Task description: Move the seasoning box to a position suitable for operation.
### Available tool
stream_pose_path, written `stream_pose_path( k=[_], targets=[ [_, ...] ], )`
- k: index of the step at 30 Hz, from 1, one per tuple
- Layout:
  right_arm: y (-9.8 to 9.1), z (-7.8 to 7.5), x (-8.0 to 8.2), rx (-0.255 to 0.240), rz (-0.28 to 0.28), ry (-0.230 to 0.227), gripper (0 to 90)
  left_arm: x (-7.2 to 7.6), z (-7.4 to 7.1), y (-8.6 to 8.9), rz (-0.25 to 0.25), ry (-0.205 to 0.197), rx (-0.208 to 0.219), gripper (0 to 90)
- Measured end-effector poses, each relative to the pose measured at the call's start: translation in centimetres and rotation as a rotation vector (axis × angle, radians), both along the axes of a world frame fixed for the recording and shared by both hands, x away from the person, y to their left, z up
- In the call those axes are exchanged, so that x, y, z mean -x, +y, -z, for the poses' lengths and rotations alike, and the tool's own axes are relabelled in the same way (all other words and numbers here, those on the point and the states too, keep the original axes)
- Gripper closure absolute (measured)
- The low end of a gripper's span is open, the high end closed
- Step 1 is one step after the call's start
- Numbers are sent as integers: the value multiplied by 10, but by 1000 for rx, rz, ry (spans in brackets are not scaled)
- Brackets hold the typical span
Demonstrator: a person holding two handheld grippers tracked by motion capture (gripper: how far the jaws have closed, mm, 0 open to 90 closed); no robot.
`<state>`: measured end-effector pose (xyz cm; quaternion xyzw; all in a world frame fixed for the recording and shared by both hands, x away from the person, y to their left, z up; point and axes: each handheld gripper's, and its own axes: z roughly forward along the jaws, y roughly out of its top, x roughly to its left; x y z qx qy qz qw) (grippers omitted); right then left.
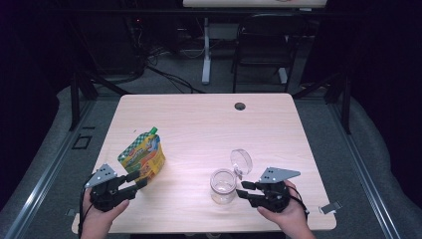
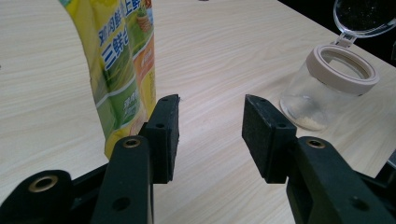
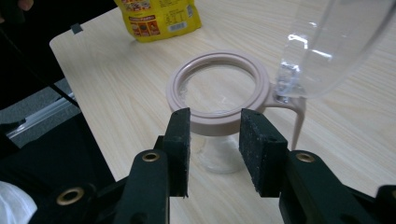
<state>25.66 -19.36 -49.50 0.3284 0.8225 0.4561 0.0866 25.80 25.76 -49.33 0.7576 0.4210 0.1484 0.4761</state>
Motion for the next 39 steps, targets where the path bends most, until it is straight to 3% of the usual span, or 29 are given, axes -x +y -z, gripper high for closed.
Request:
stream_pose_path(
  k=[8,16,20,24,31,39],
  targets=[
    [10,1,2,-1,-48,-14,640,6,-1,9,-28,2,-25,557],
    [14,2,2,-12,-71,-25,650,12,-2,30,-105,5,-12,550],
    [15,3,1,-10,-77,0,638,8,-1,39,-156,-2,-11,488],
    [17,4,1,4,-80,-7,631,4,-1,41,-176,-4,-6,457],
    [17,4,0,-7,-68,-15,623,-6,-2,39,-171,-11,6,436],
    [14,4,-1,-19,-49,-23,619,-24,-7,27,-137,-20,15,494]
  ],
)
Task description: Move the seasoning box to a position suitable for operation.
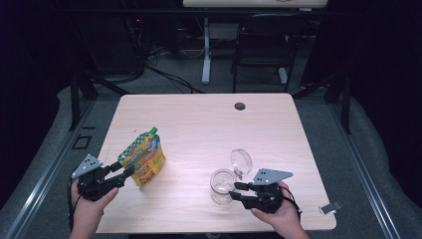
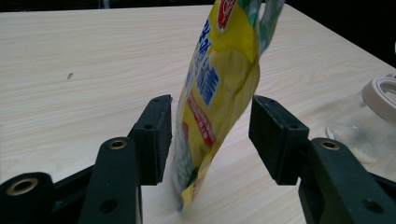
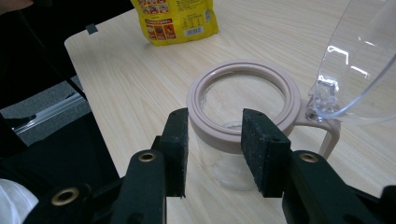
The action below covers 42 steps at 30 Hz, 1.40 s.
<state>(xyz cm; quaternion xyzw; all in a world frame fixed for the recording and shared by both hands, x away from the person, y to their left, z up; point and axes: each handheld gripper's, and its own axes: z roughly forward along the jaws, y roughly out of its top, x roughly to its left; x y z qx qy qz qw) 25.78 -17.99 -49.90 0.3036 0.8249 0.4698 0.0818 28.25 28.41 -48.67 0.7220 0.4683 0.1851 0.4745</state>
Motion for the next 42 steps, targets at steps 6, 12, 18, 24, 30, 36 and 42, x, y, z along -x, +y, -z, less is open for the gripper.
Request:
stream_pose_path(
  k=[6,12,18,24,30,36,42],
  targets=[
    [-1,1,-1,-3,5,2,618,-12,3,-9,9,11,15,500],
    [-2,2,-2,-9,13,0,619,-19,7,-14,9,15,15,542],
    [-3,2,-2,-19,22,-1,617,-25,13,-17,6,29,-8,567],
    [-4,2,-2,-22,21,-1,617,-26,16,-16,0,16,-23,651],
    [-4,2,-3,-21,24,1,617,-26,15,-20,-3,1,-49,716],
    [-5,2,-3,-25,29,1,617,-28,13,-25,3,-29,-54,788],
    [-7,1,-3,-28,32,2,617,-30,11,-32,32,-41,-60,856]
  ],
)
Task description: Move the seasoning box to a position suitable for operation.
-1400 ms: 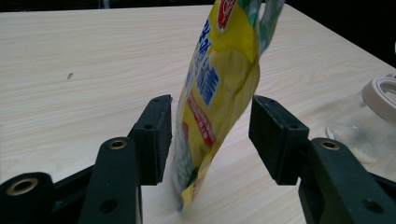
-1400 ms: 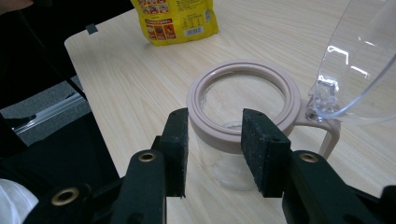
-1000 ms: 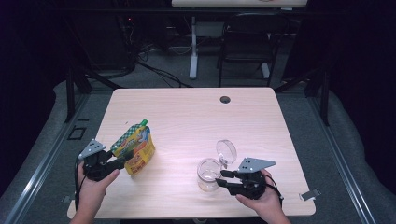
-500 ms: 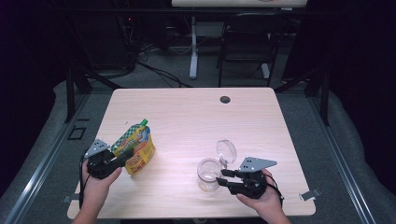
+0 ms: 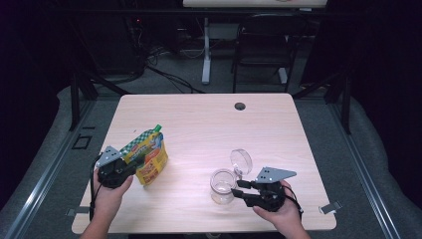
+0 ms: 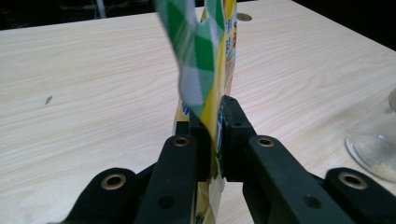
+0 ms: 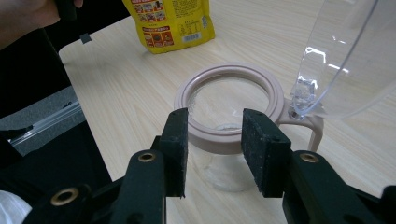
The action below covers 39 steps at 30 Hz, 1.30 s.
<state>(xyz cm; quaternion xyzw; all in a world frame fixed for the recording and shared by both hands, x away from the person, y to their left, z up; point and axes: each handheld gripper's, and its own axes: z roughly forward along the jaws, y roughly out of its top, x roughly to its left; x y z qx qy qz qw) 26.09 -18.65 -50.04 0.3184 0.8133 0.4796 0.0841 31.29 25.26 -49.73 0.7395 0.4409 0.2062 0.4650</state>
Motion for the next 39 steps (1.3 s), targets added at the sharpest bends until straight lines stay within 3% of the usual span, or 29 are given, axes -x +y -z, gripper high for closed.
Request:
stream_pose_path(
  k=[8,12,16,19,23,29,33,39],
  targets=[
    [-1,0,0,1,6,2,617,-2,-4,-9,24,-34,2,884],
    [-1,0,0,-2,9,1,617,-2,-7,-17,47,-51,-19,891],
    [-1,0,0,-5,8,2,617,-2,-8,-21,72,-47,-16,897],
    [-2,0,0,-11,11,2,618,-3,-9,-27,103,-49,7,898],
    [-2,0,1,-13,11,-1,617,-3,-9,-33,120,-50,7,899],
    [-3,1,2,-15,19,-1,617,-2,-7,-39,182,-28,81,899],
    [-3,1,2,-18,19,-2,616,3,-7,-47,228,-55,44,898],
    [-3,0,2,-22,21,-2,611,4,-4,-45,279,-60,66,899]
  ],
)
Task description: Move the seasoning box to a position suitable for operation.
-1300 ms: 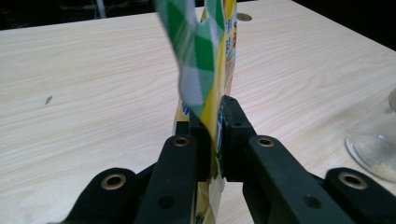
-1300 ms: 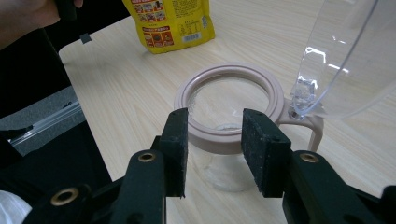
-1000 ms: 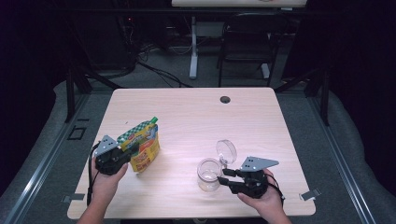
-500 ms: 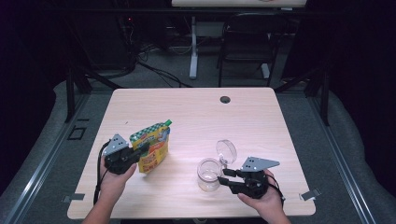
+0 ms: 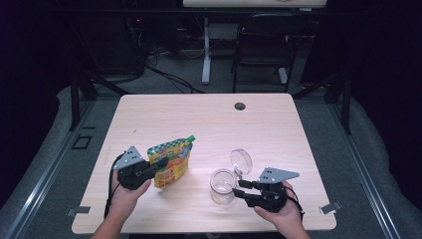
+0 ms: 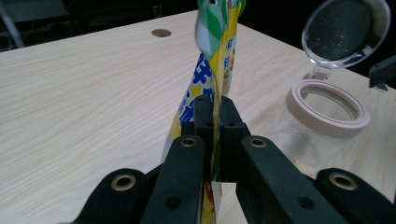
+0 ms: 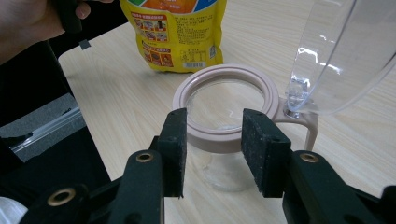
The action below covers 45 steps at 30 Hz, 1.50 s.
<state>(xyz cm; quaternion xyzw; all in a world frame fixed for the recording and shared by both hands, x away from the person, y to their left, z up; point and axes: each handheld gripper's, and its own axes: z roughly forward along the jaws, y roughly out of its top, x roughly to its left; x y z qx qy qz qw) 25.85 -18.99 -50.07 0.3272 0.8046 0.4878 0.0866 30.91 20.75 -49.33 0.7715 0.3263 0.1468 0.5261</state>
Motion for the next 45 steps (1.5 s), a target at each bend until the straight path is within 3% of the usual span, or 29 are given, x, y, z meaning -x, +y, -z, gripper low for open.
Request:
stream_pose_path(
  k=[4,12,17,22,26,33,37,38,45],
  targets=[
    [-1,0,0,-1,6,1,611,0,3,6,18,16,31,899],
    [-1,0,0,0,9,-1,611,0,5,16,-17,32,15,887],
    [0,0,0,0,10,-2,608,2,7,21,3,50,13,857],
    [0,0,0,-1,11,-3,601,1,9,21,13,68,26,761],
    [-1,1,0,-5,19,-2,596,-1,12,23,26,112,50,698],
    [-2,1,0,-8,23,-4,593,-4,16,26,-10,158,66,590],
    [-2,1,0,-9,24,-5,593,-7,22,26,-22,193,57,478],
    [-2,1,0,-6,23,-5,593,-9,25,26,-24,213,50,464],
    [-2,2,-1,-1,19,0,589,-14,35,25,-17,250,64,425]
  ],
)
